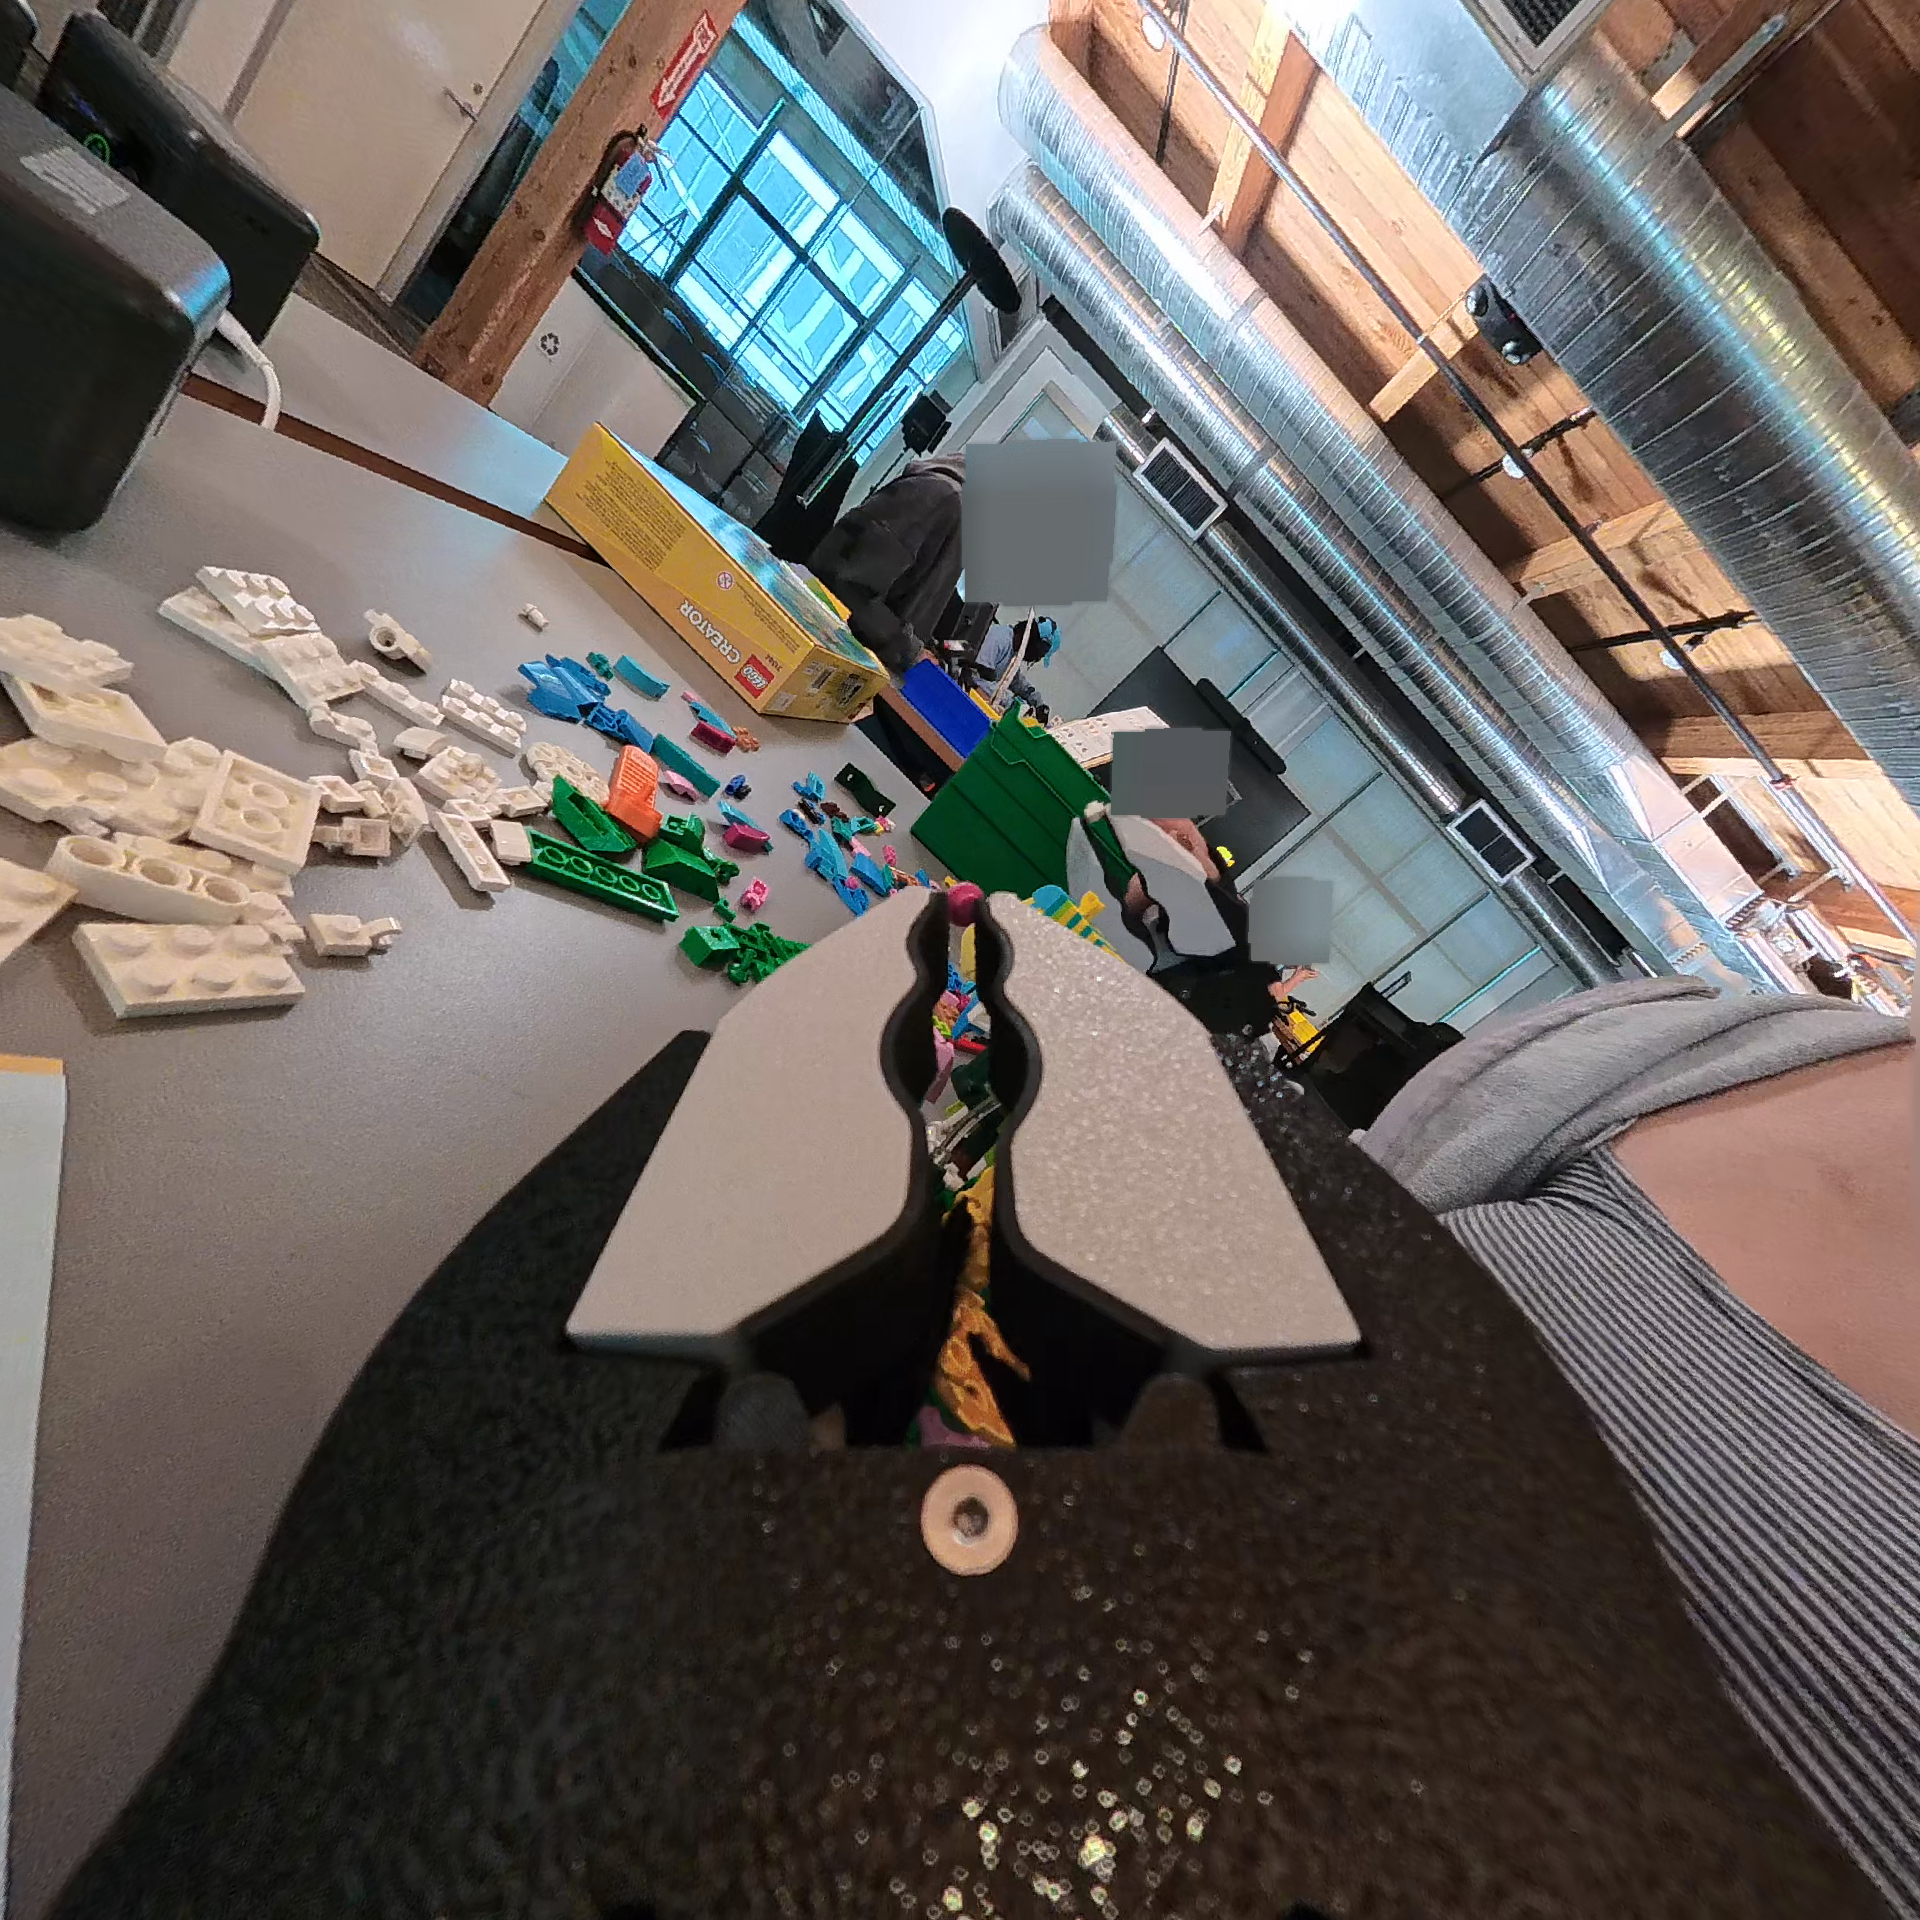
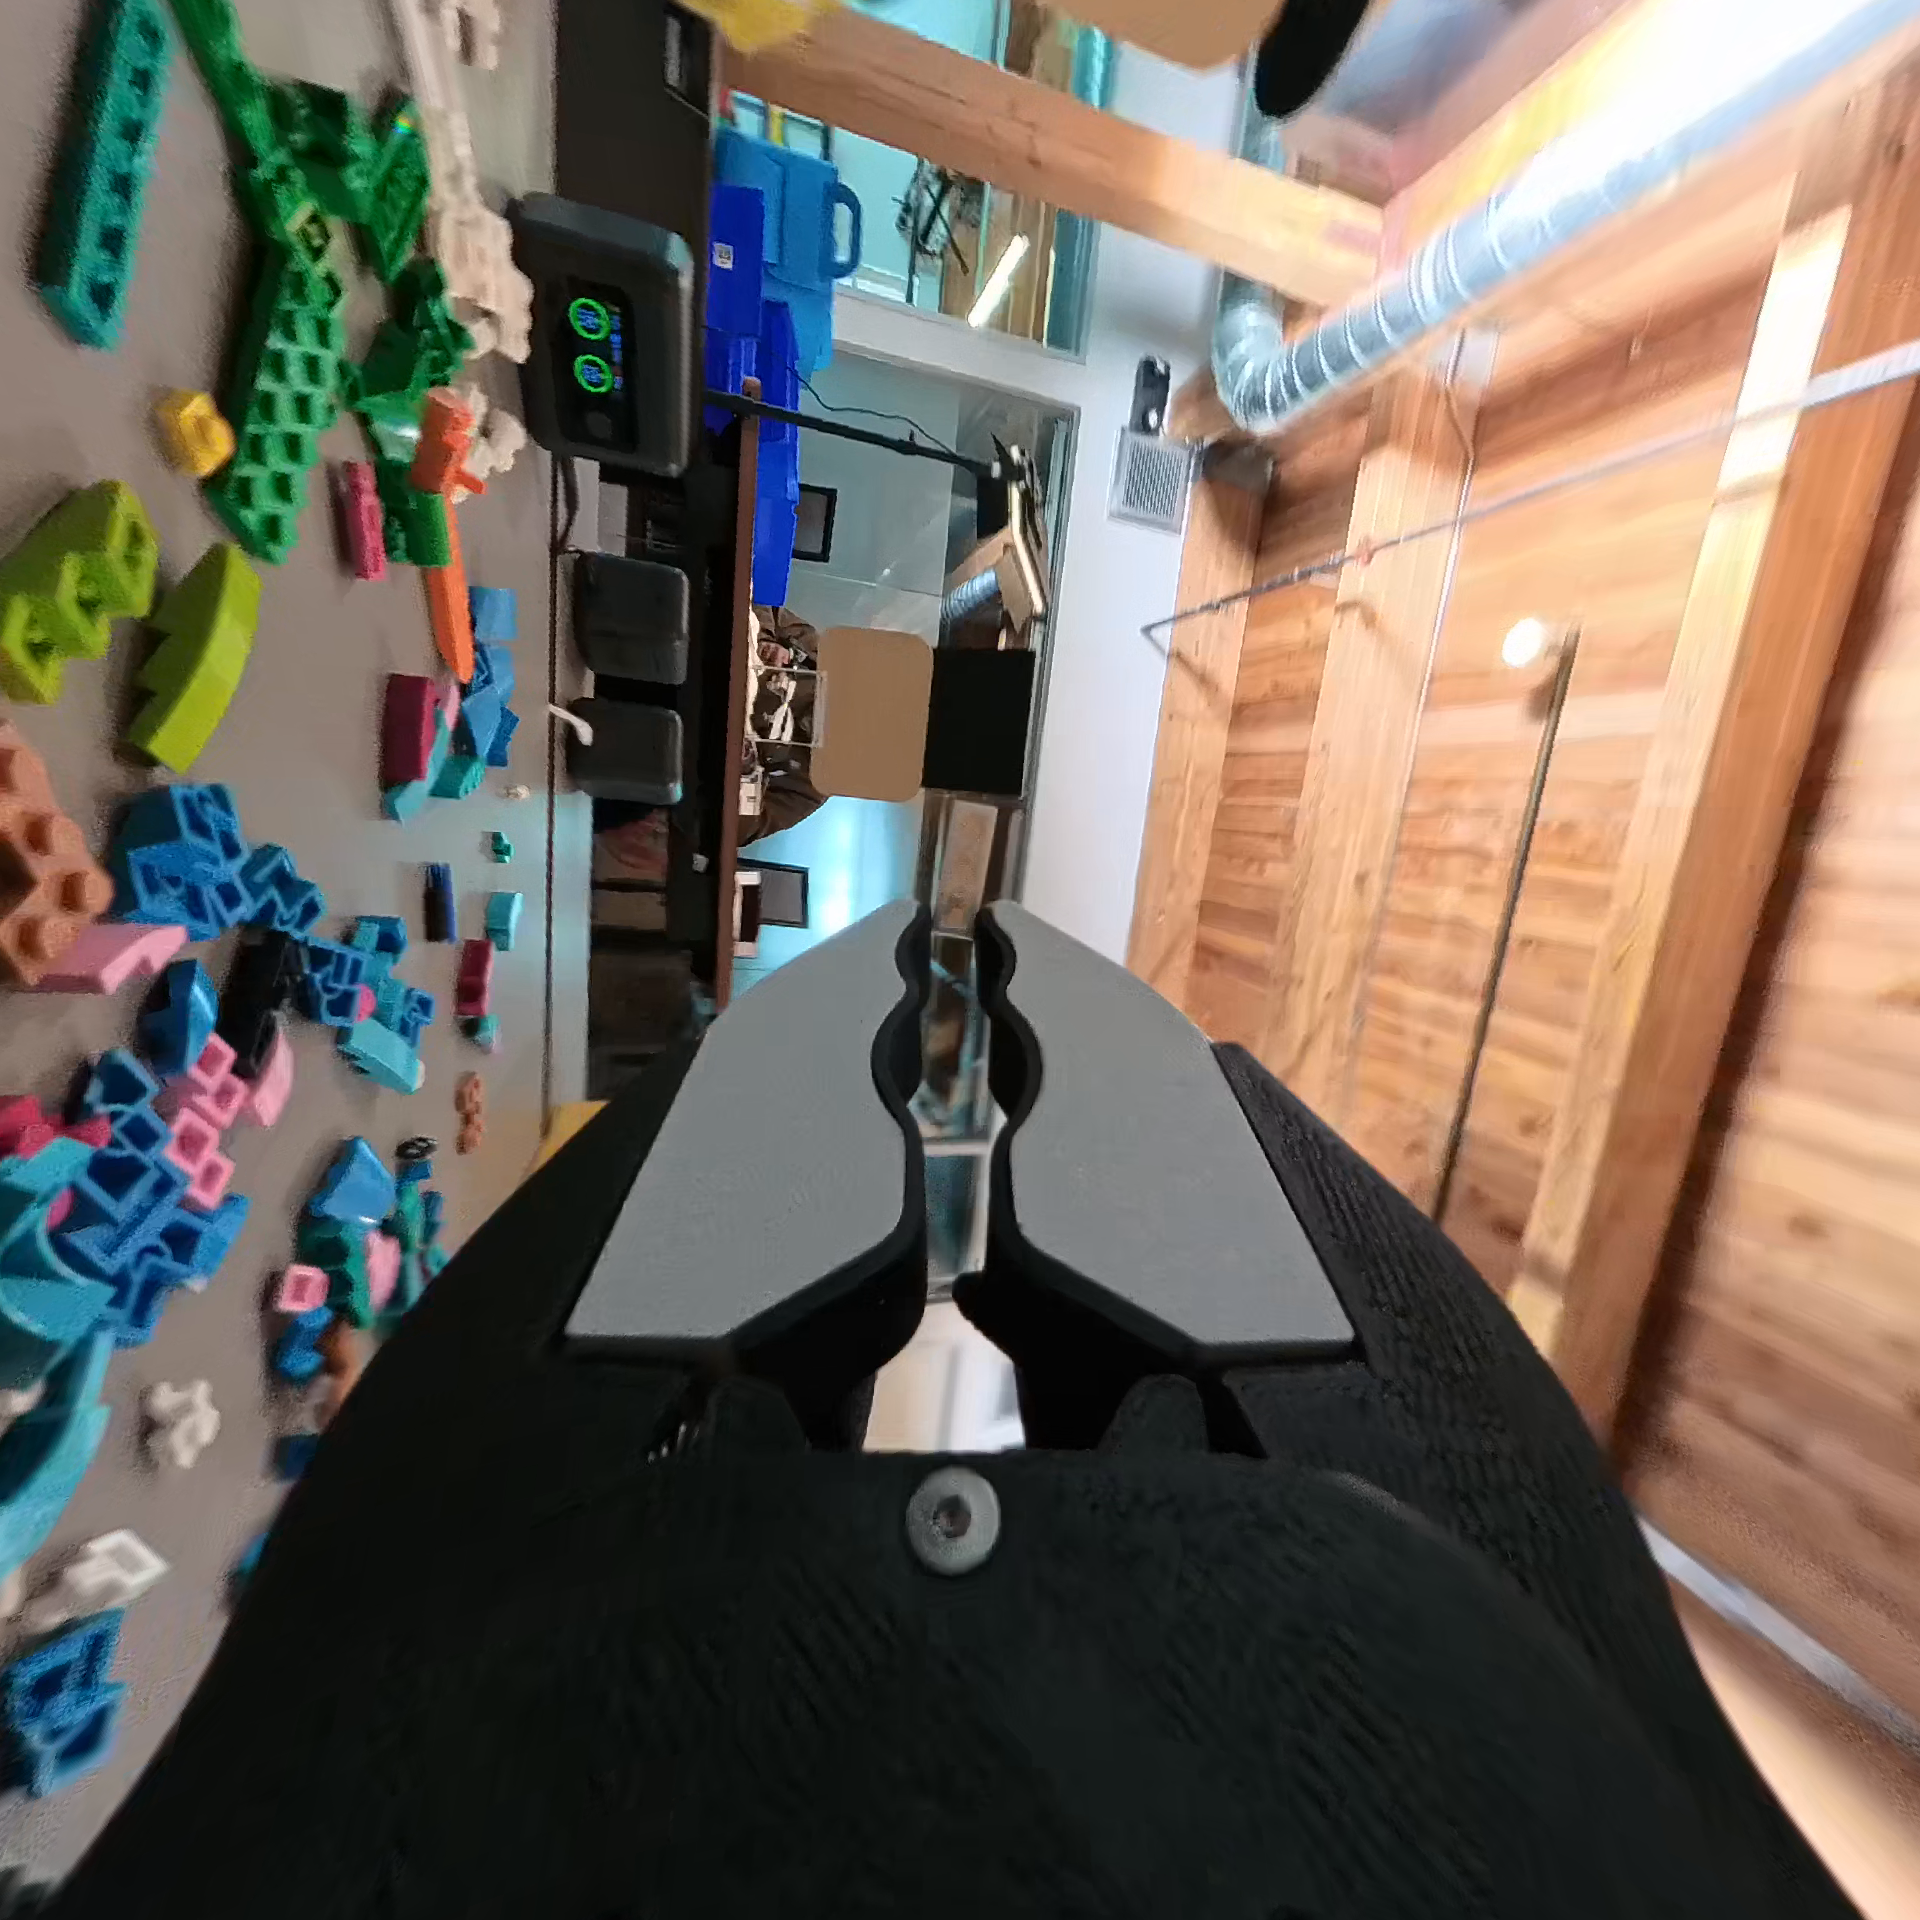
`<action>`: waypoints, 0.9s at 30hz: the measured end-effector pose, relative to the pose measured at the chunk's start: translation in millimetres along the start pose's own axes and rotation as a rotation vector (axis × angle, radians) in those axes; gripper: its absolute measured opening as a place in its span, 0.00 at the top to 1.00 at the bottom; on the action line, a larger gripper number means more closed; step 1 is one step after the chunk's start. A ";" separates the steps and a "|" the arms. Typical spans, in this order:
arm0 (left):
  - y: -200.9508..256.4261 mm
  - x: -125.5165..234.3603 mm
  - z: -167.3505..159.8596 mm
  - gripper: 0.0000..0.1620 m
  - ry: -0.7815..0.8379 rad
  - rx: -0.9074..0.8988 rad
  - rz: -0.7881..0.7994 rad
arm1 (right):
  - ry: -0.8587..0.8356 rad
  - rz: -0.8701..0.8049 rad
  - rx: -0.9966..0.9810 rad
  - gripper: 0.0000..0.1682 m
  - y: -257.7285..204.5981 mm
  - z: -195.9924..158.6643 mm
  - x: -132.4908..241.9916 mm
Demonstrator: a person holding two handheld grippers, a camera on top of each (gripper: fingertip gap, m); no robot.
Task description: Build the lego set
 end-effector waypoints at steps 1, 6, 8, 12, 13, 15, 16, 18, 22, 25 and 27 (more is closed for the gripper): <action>0.0 0.2 0.2 0.98 0.001 0.000 0.000 | 0.022 -0.007 0.058 0.96 -0.4 4.8 0.4; 0.2 0.4 0.3 0.98 0.003 -0.001 0.000 | 0.201 0.020 0.273 0.96 1.4 22.7 3.4; 0.3 0.5 0.5 0.98 0.004 0.000 -0.002 | 0.293 0.063 0.384 0.97 -0.6 26.2 5.5; 0.3 0.6 0.5 0.98 0.004 0.000 -0.001 | 0.427 0.174 0.583 0.96 -13.6 20.4 5.4; 0.3 0.4 0.4 0.98 0.004 -0.001 0.000 | 0.450 0.203 0.624 0.96 -18.2 18.0 4.0; 0.3 0.5 0.4 0.98 0.004 -0.001 0.000 | 0.488 0.253 0.702 0.96 -28.6 14.3 0.0; 0.3 0.5 0.5 0.98 0.004 -0.001 0.000 | 0.508 0.272 0.740 0.96 -34.1 13.7 -2.4; 0.2 0.6 0.5 0.98 0.004 0.000 0.000 | 0.538 0.314 0.810 0.96 -46.4 13.1 -8.8; 0.3 0.7 0.6 0.98 0.006 0.000 -0.001 | 0.579 0.393 0.964 0.96 -70.5 11.7 -24.2; 0.3 0.8 0.7 0.98 0.006 0.001 -0.002 | 0.605 0.481 1.034 0.96 -86.0 11.4 -29.7; 0.4 0.8 0.7 0.98 0.007 0.002 -0.003 | 0.623 0.588 1.044 0.96 -96.2 9.9 -25.9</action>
Point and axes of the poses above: each gripper's, where its closed fingertips meet, x back along the fingers, z out of its top, y = z × x across the jaws, the point moved 1 cm from there along x, back along the fingers, and after that the axes turned 13 degrees about -y, right-handed, at the moved point
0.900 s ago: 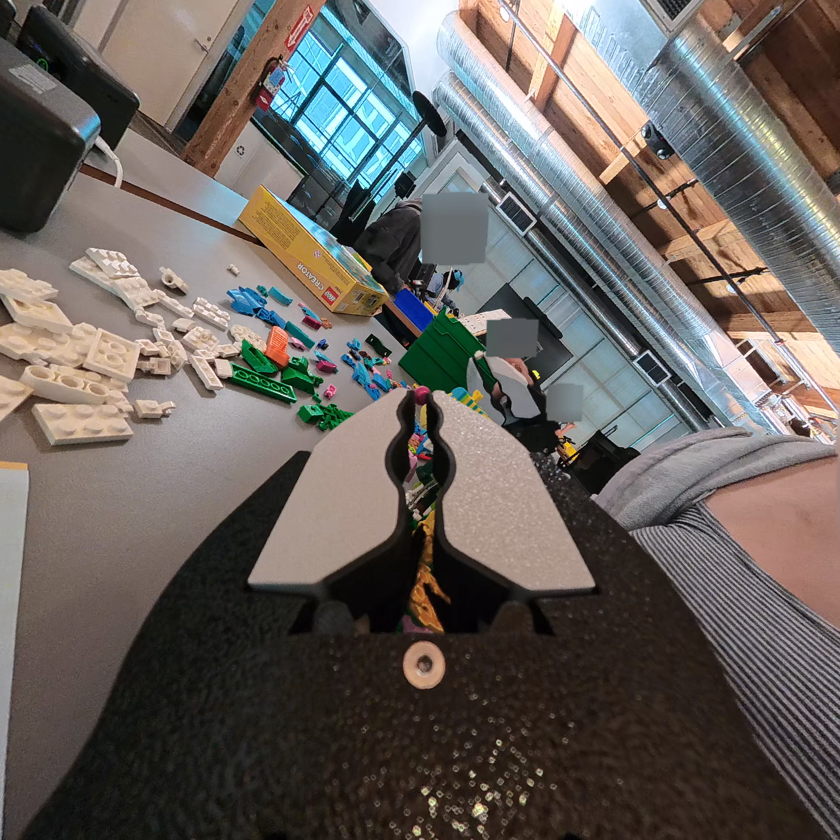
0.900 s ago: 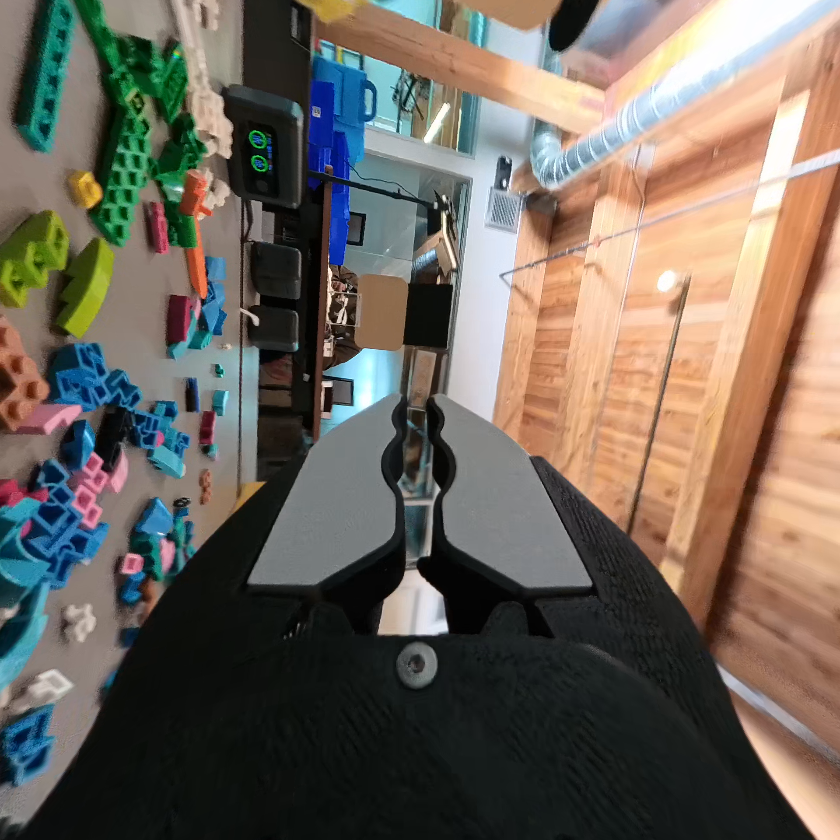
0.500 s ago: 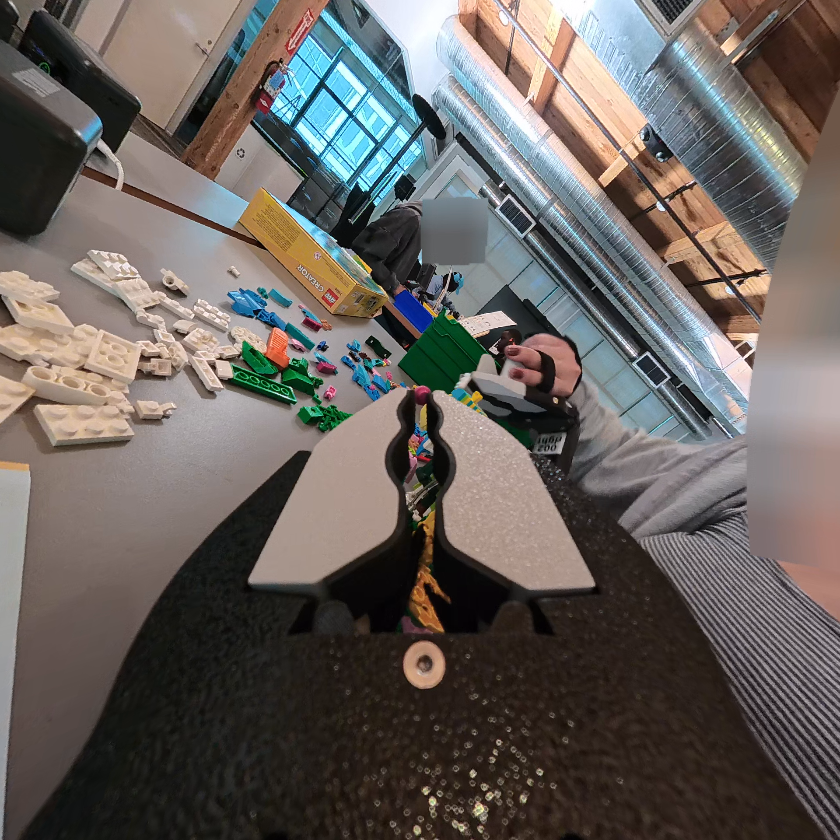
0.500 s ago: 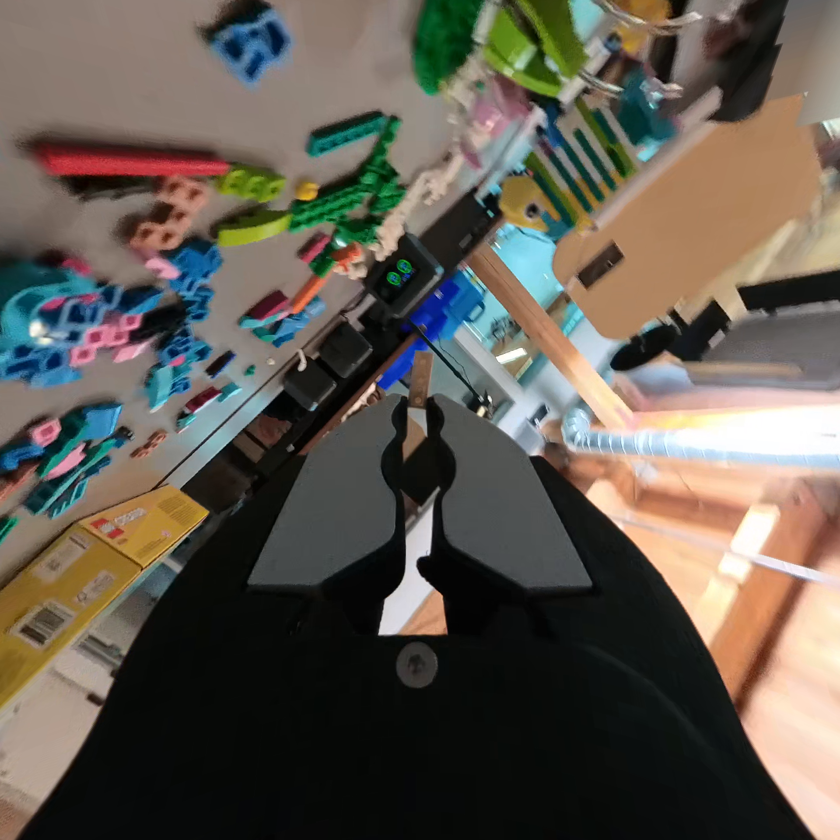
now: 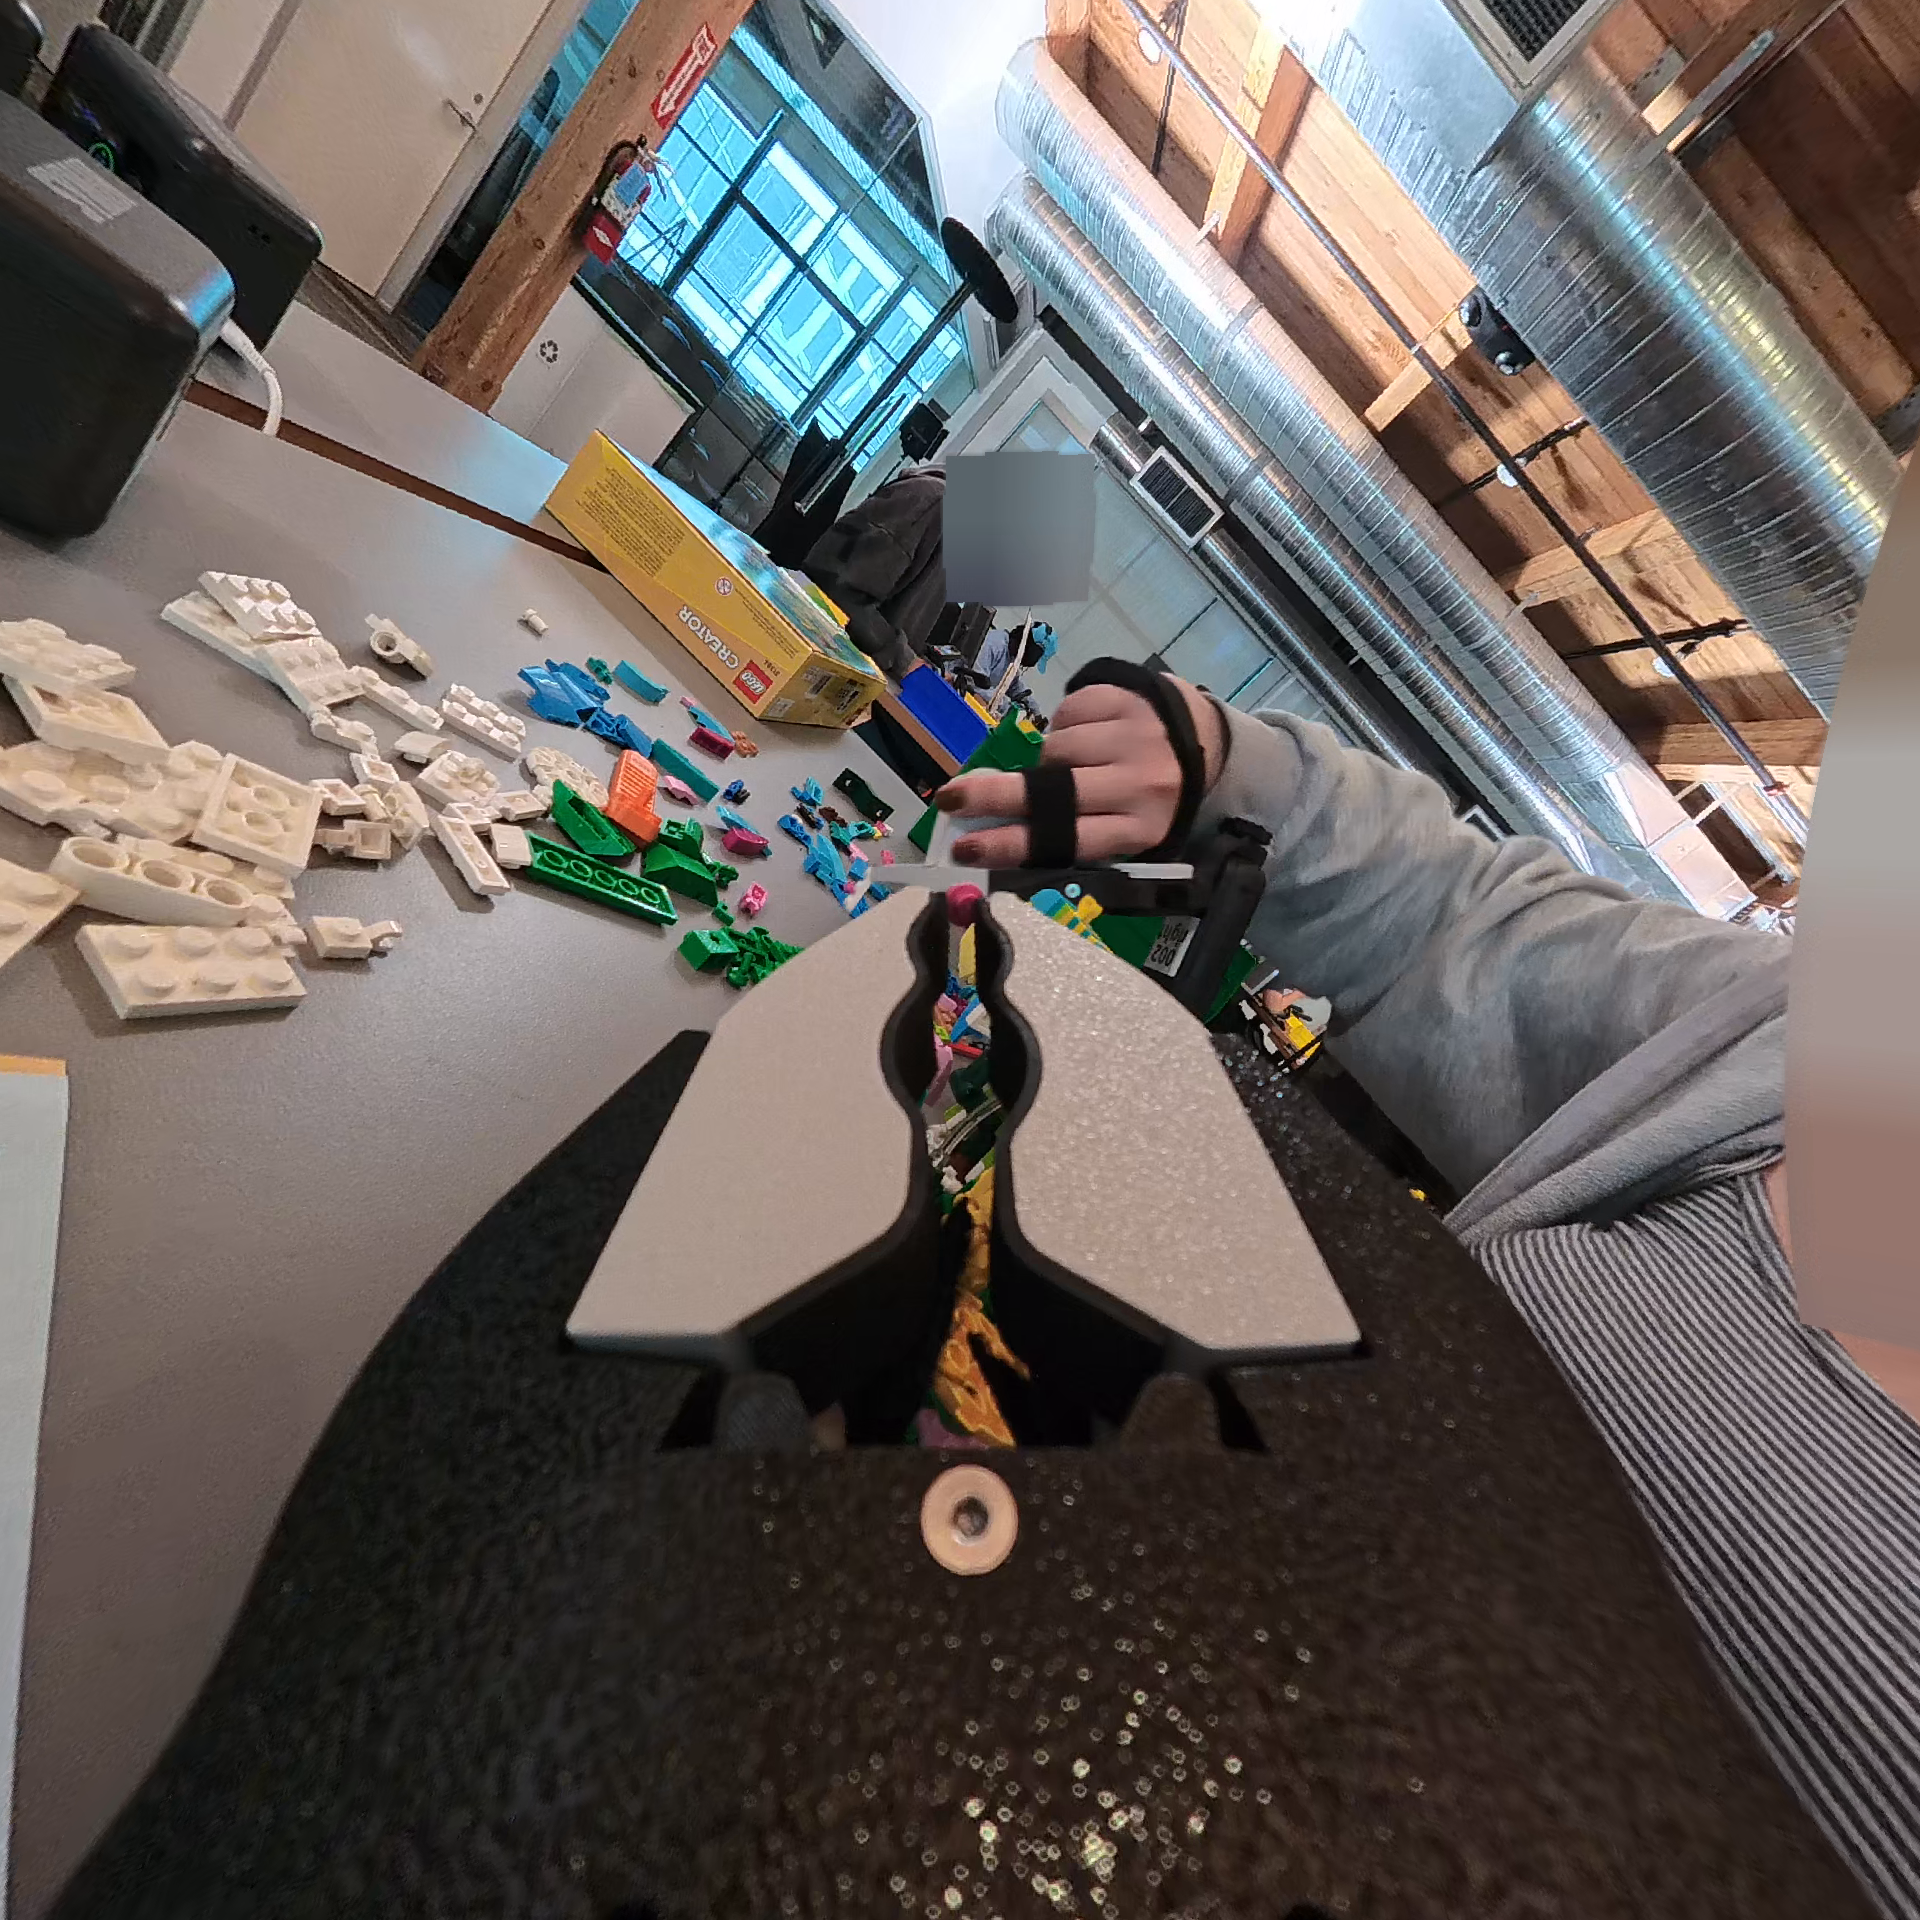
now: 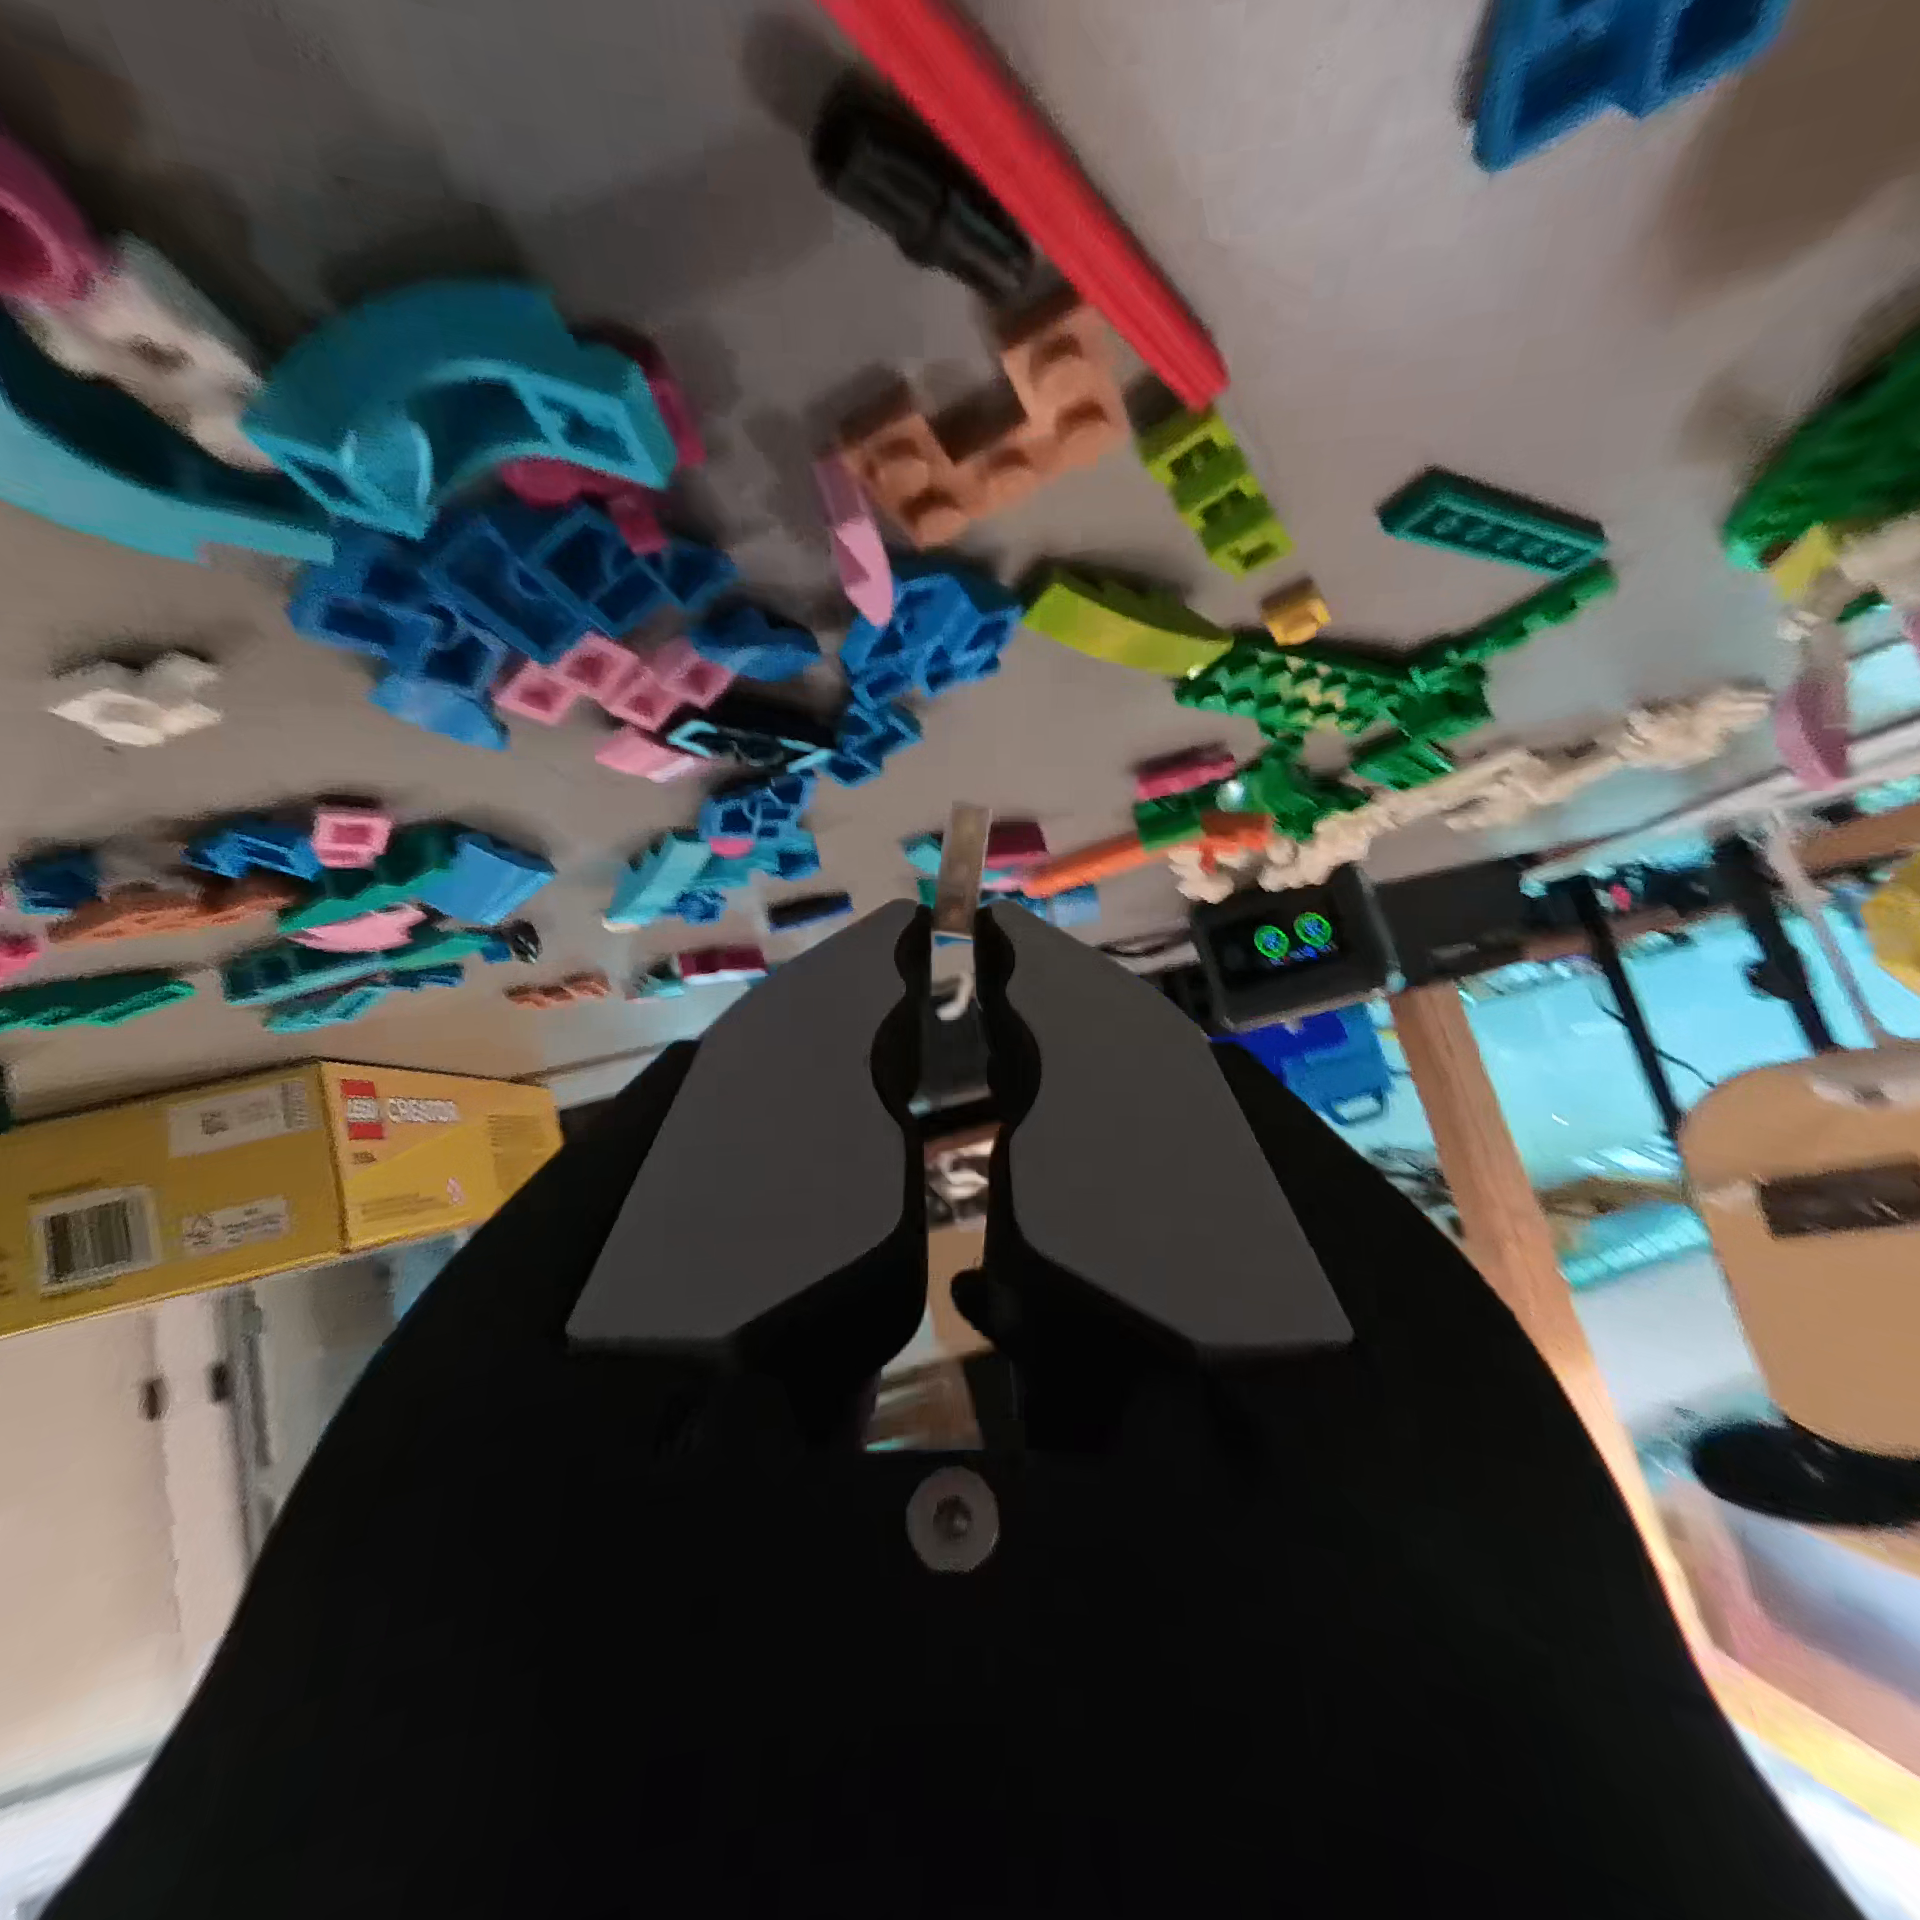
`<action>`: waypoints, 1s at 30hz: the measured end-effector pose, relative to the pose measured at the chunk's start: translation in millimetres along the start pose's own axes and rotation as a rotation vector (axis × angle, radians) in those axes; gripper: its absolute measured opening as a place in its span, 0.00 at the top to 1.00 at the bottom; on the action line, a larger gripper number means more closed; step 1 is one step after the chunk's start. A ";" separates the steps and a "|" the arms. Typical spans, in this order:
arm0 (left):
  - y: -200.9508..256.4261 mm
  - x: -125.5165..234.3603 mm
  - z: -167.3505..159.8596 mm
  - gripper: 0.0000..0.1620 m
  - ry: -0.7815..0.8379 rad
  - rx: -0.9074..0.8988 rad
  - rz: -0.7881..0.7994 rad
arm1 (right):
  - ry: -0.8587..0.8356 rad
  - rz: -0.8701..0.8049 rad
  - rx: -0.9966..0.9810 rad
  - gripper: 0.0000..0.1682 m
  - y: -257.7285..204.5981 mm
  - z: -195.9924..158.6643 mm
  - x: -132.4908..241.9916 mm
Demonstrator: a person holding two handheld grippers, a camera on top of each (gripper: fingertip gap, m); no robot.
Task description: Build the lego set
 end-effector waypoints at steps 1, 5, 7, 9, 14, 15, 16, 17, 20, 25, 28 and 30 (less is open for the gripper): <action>0.0 0.2 0.1 0.98 0.001 0.001 -0.001 | 0.013 0.014 0.001 0.96 -0.1 1.8 -1.8; 0.0 0.5 0.5 0.98 0.003 0.005 -0.006 | -0.021 0.030 0.070 0.96 -2.7 -0.2 -11.8; 0.1 0.6 0.5 0.98 0.004 0.006 -0.008 | -0.066 0.055 0.102 0.96 -8.4 -4.1 -17.6; 0.1 0.7 0.6 0.98 0.005 0.008 -0.010 | -0.091 0.077 0.123 0.97 -12.7 -6.5 -19.7; 0.0 1.0 0.9 0.98 0.007 0.010 -0.012 | -0.105 0.072 0.151 0.97 -9.0 0.1 -11.5; 0.0 1.0 0.9 0.98 0.007 0.011 -0.012 | -0.091 0.072 0.142 0.96 -8.2 3.7 -8.6; 0.0 0.9 0.9 0.98 0.007 0.011 -0.013 | -0.073 0.071 0.133 0.96 -7.7 8.2 -5.8; 0.0 0.9 0.9 0.98 0.007 0.012 -0.013 | -0.059 0.069 0.132 0.96 -7.7 12.9 -3.4; 0.0 0.9 0.8 0.98 0.007 0.011 -0.013 | -0.057 0.046 0.145 0.96 -5.6 19.4 -1.4; -0.2 0.9 0.8 0.98 0.007 0.011 -0.012 | -0.045 0.045 0.098 0.96 -2.5 19.2 -1.4; -0.2 0.9 0.8 0.98 0.007 0.010 -0.012 | -0.064 0.069 0.049 0.92 -1.4 14.6 -1.4; -0.1 0.9 0.7 0.98 0.006 0.010 -0.012 | -0.063 0.074 0.014 0.89 0.0 12.0 0.3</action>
Point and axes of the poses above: each gripper's, where its closed fingertips meet, x back along the fingers, z out of its top, y = z × x across the jaws, the point moved 1 cm from there along x, back along the fingers, and after that the axes turned 13 degrees about -y, right-handed, at the moved point
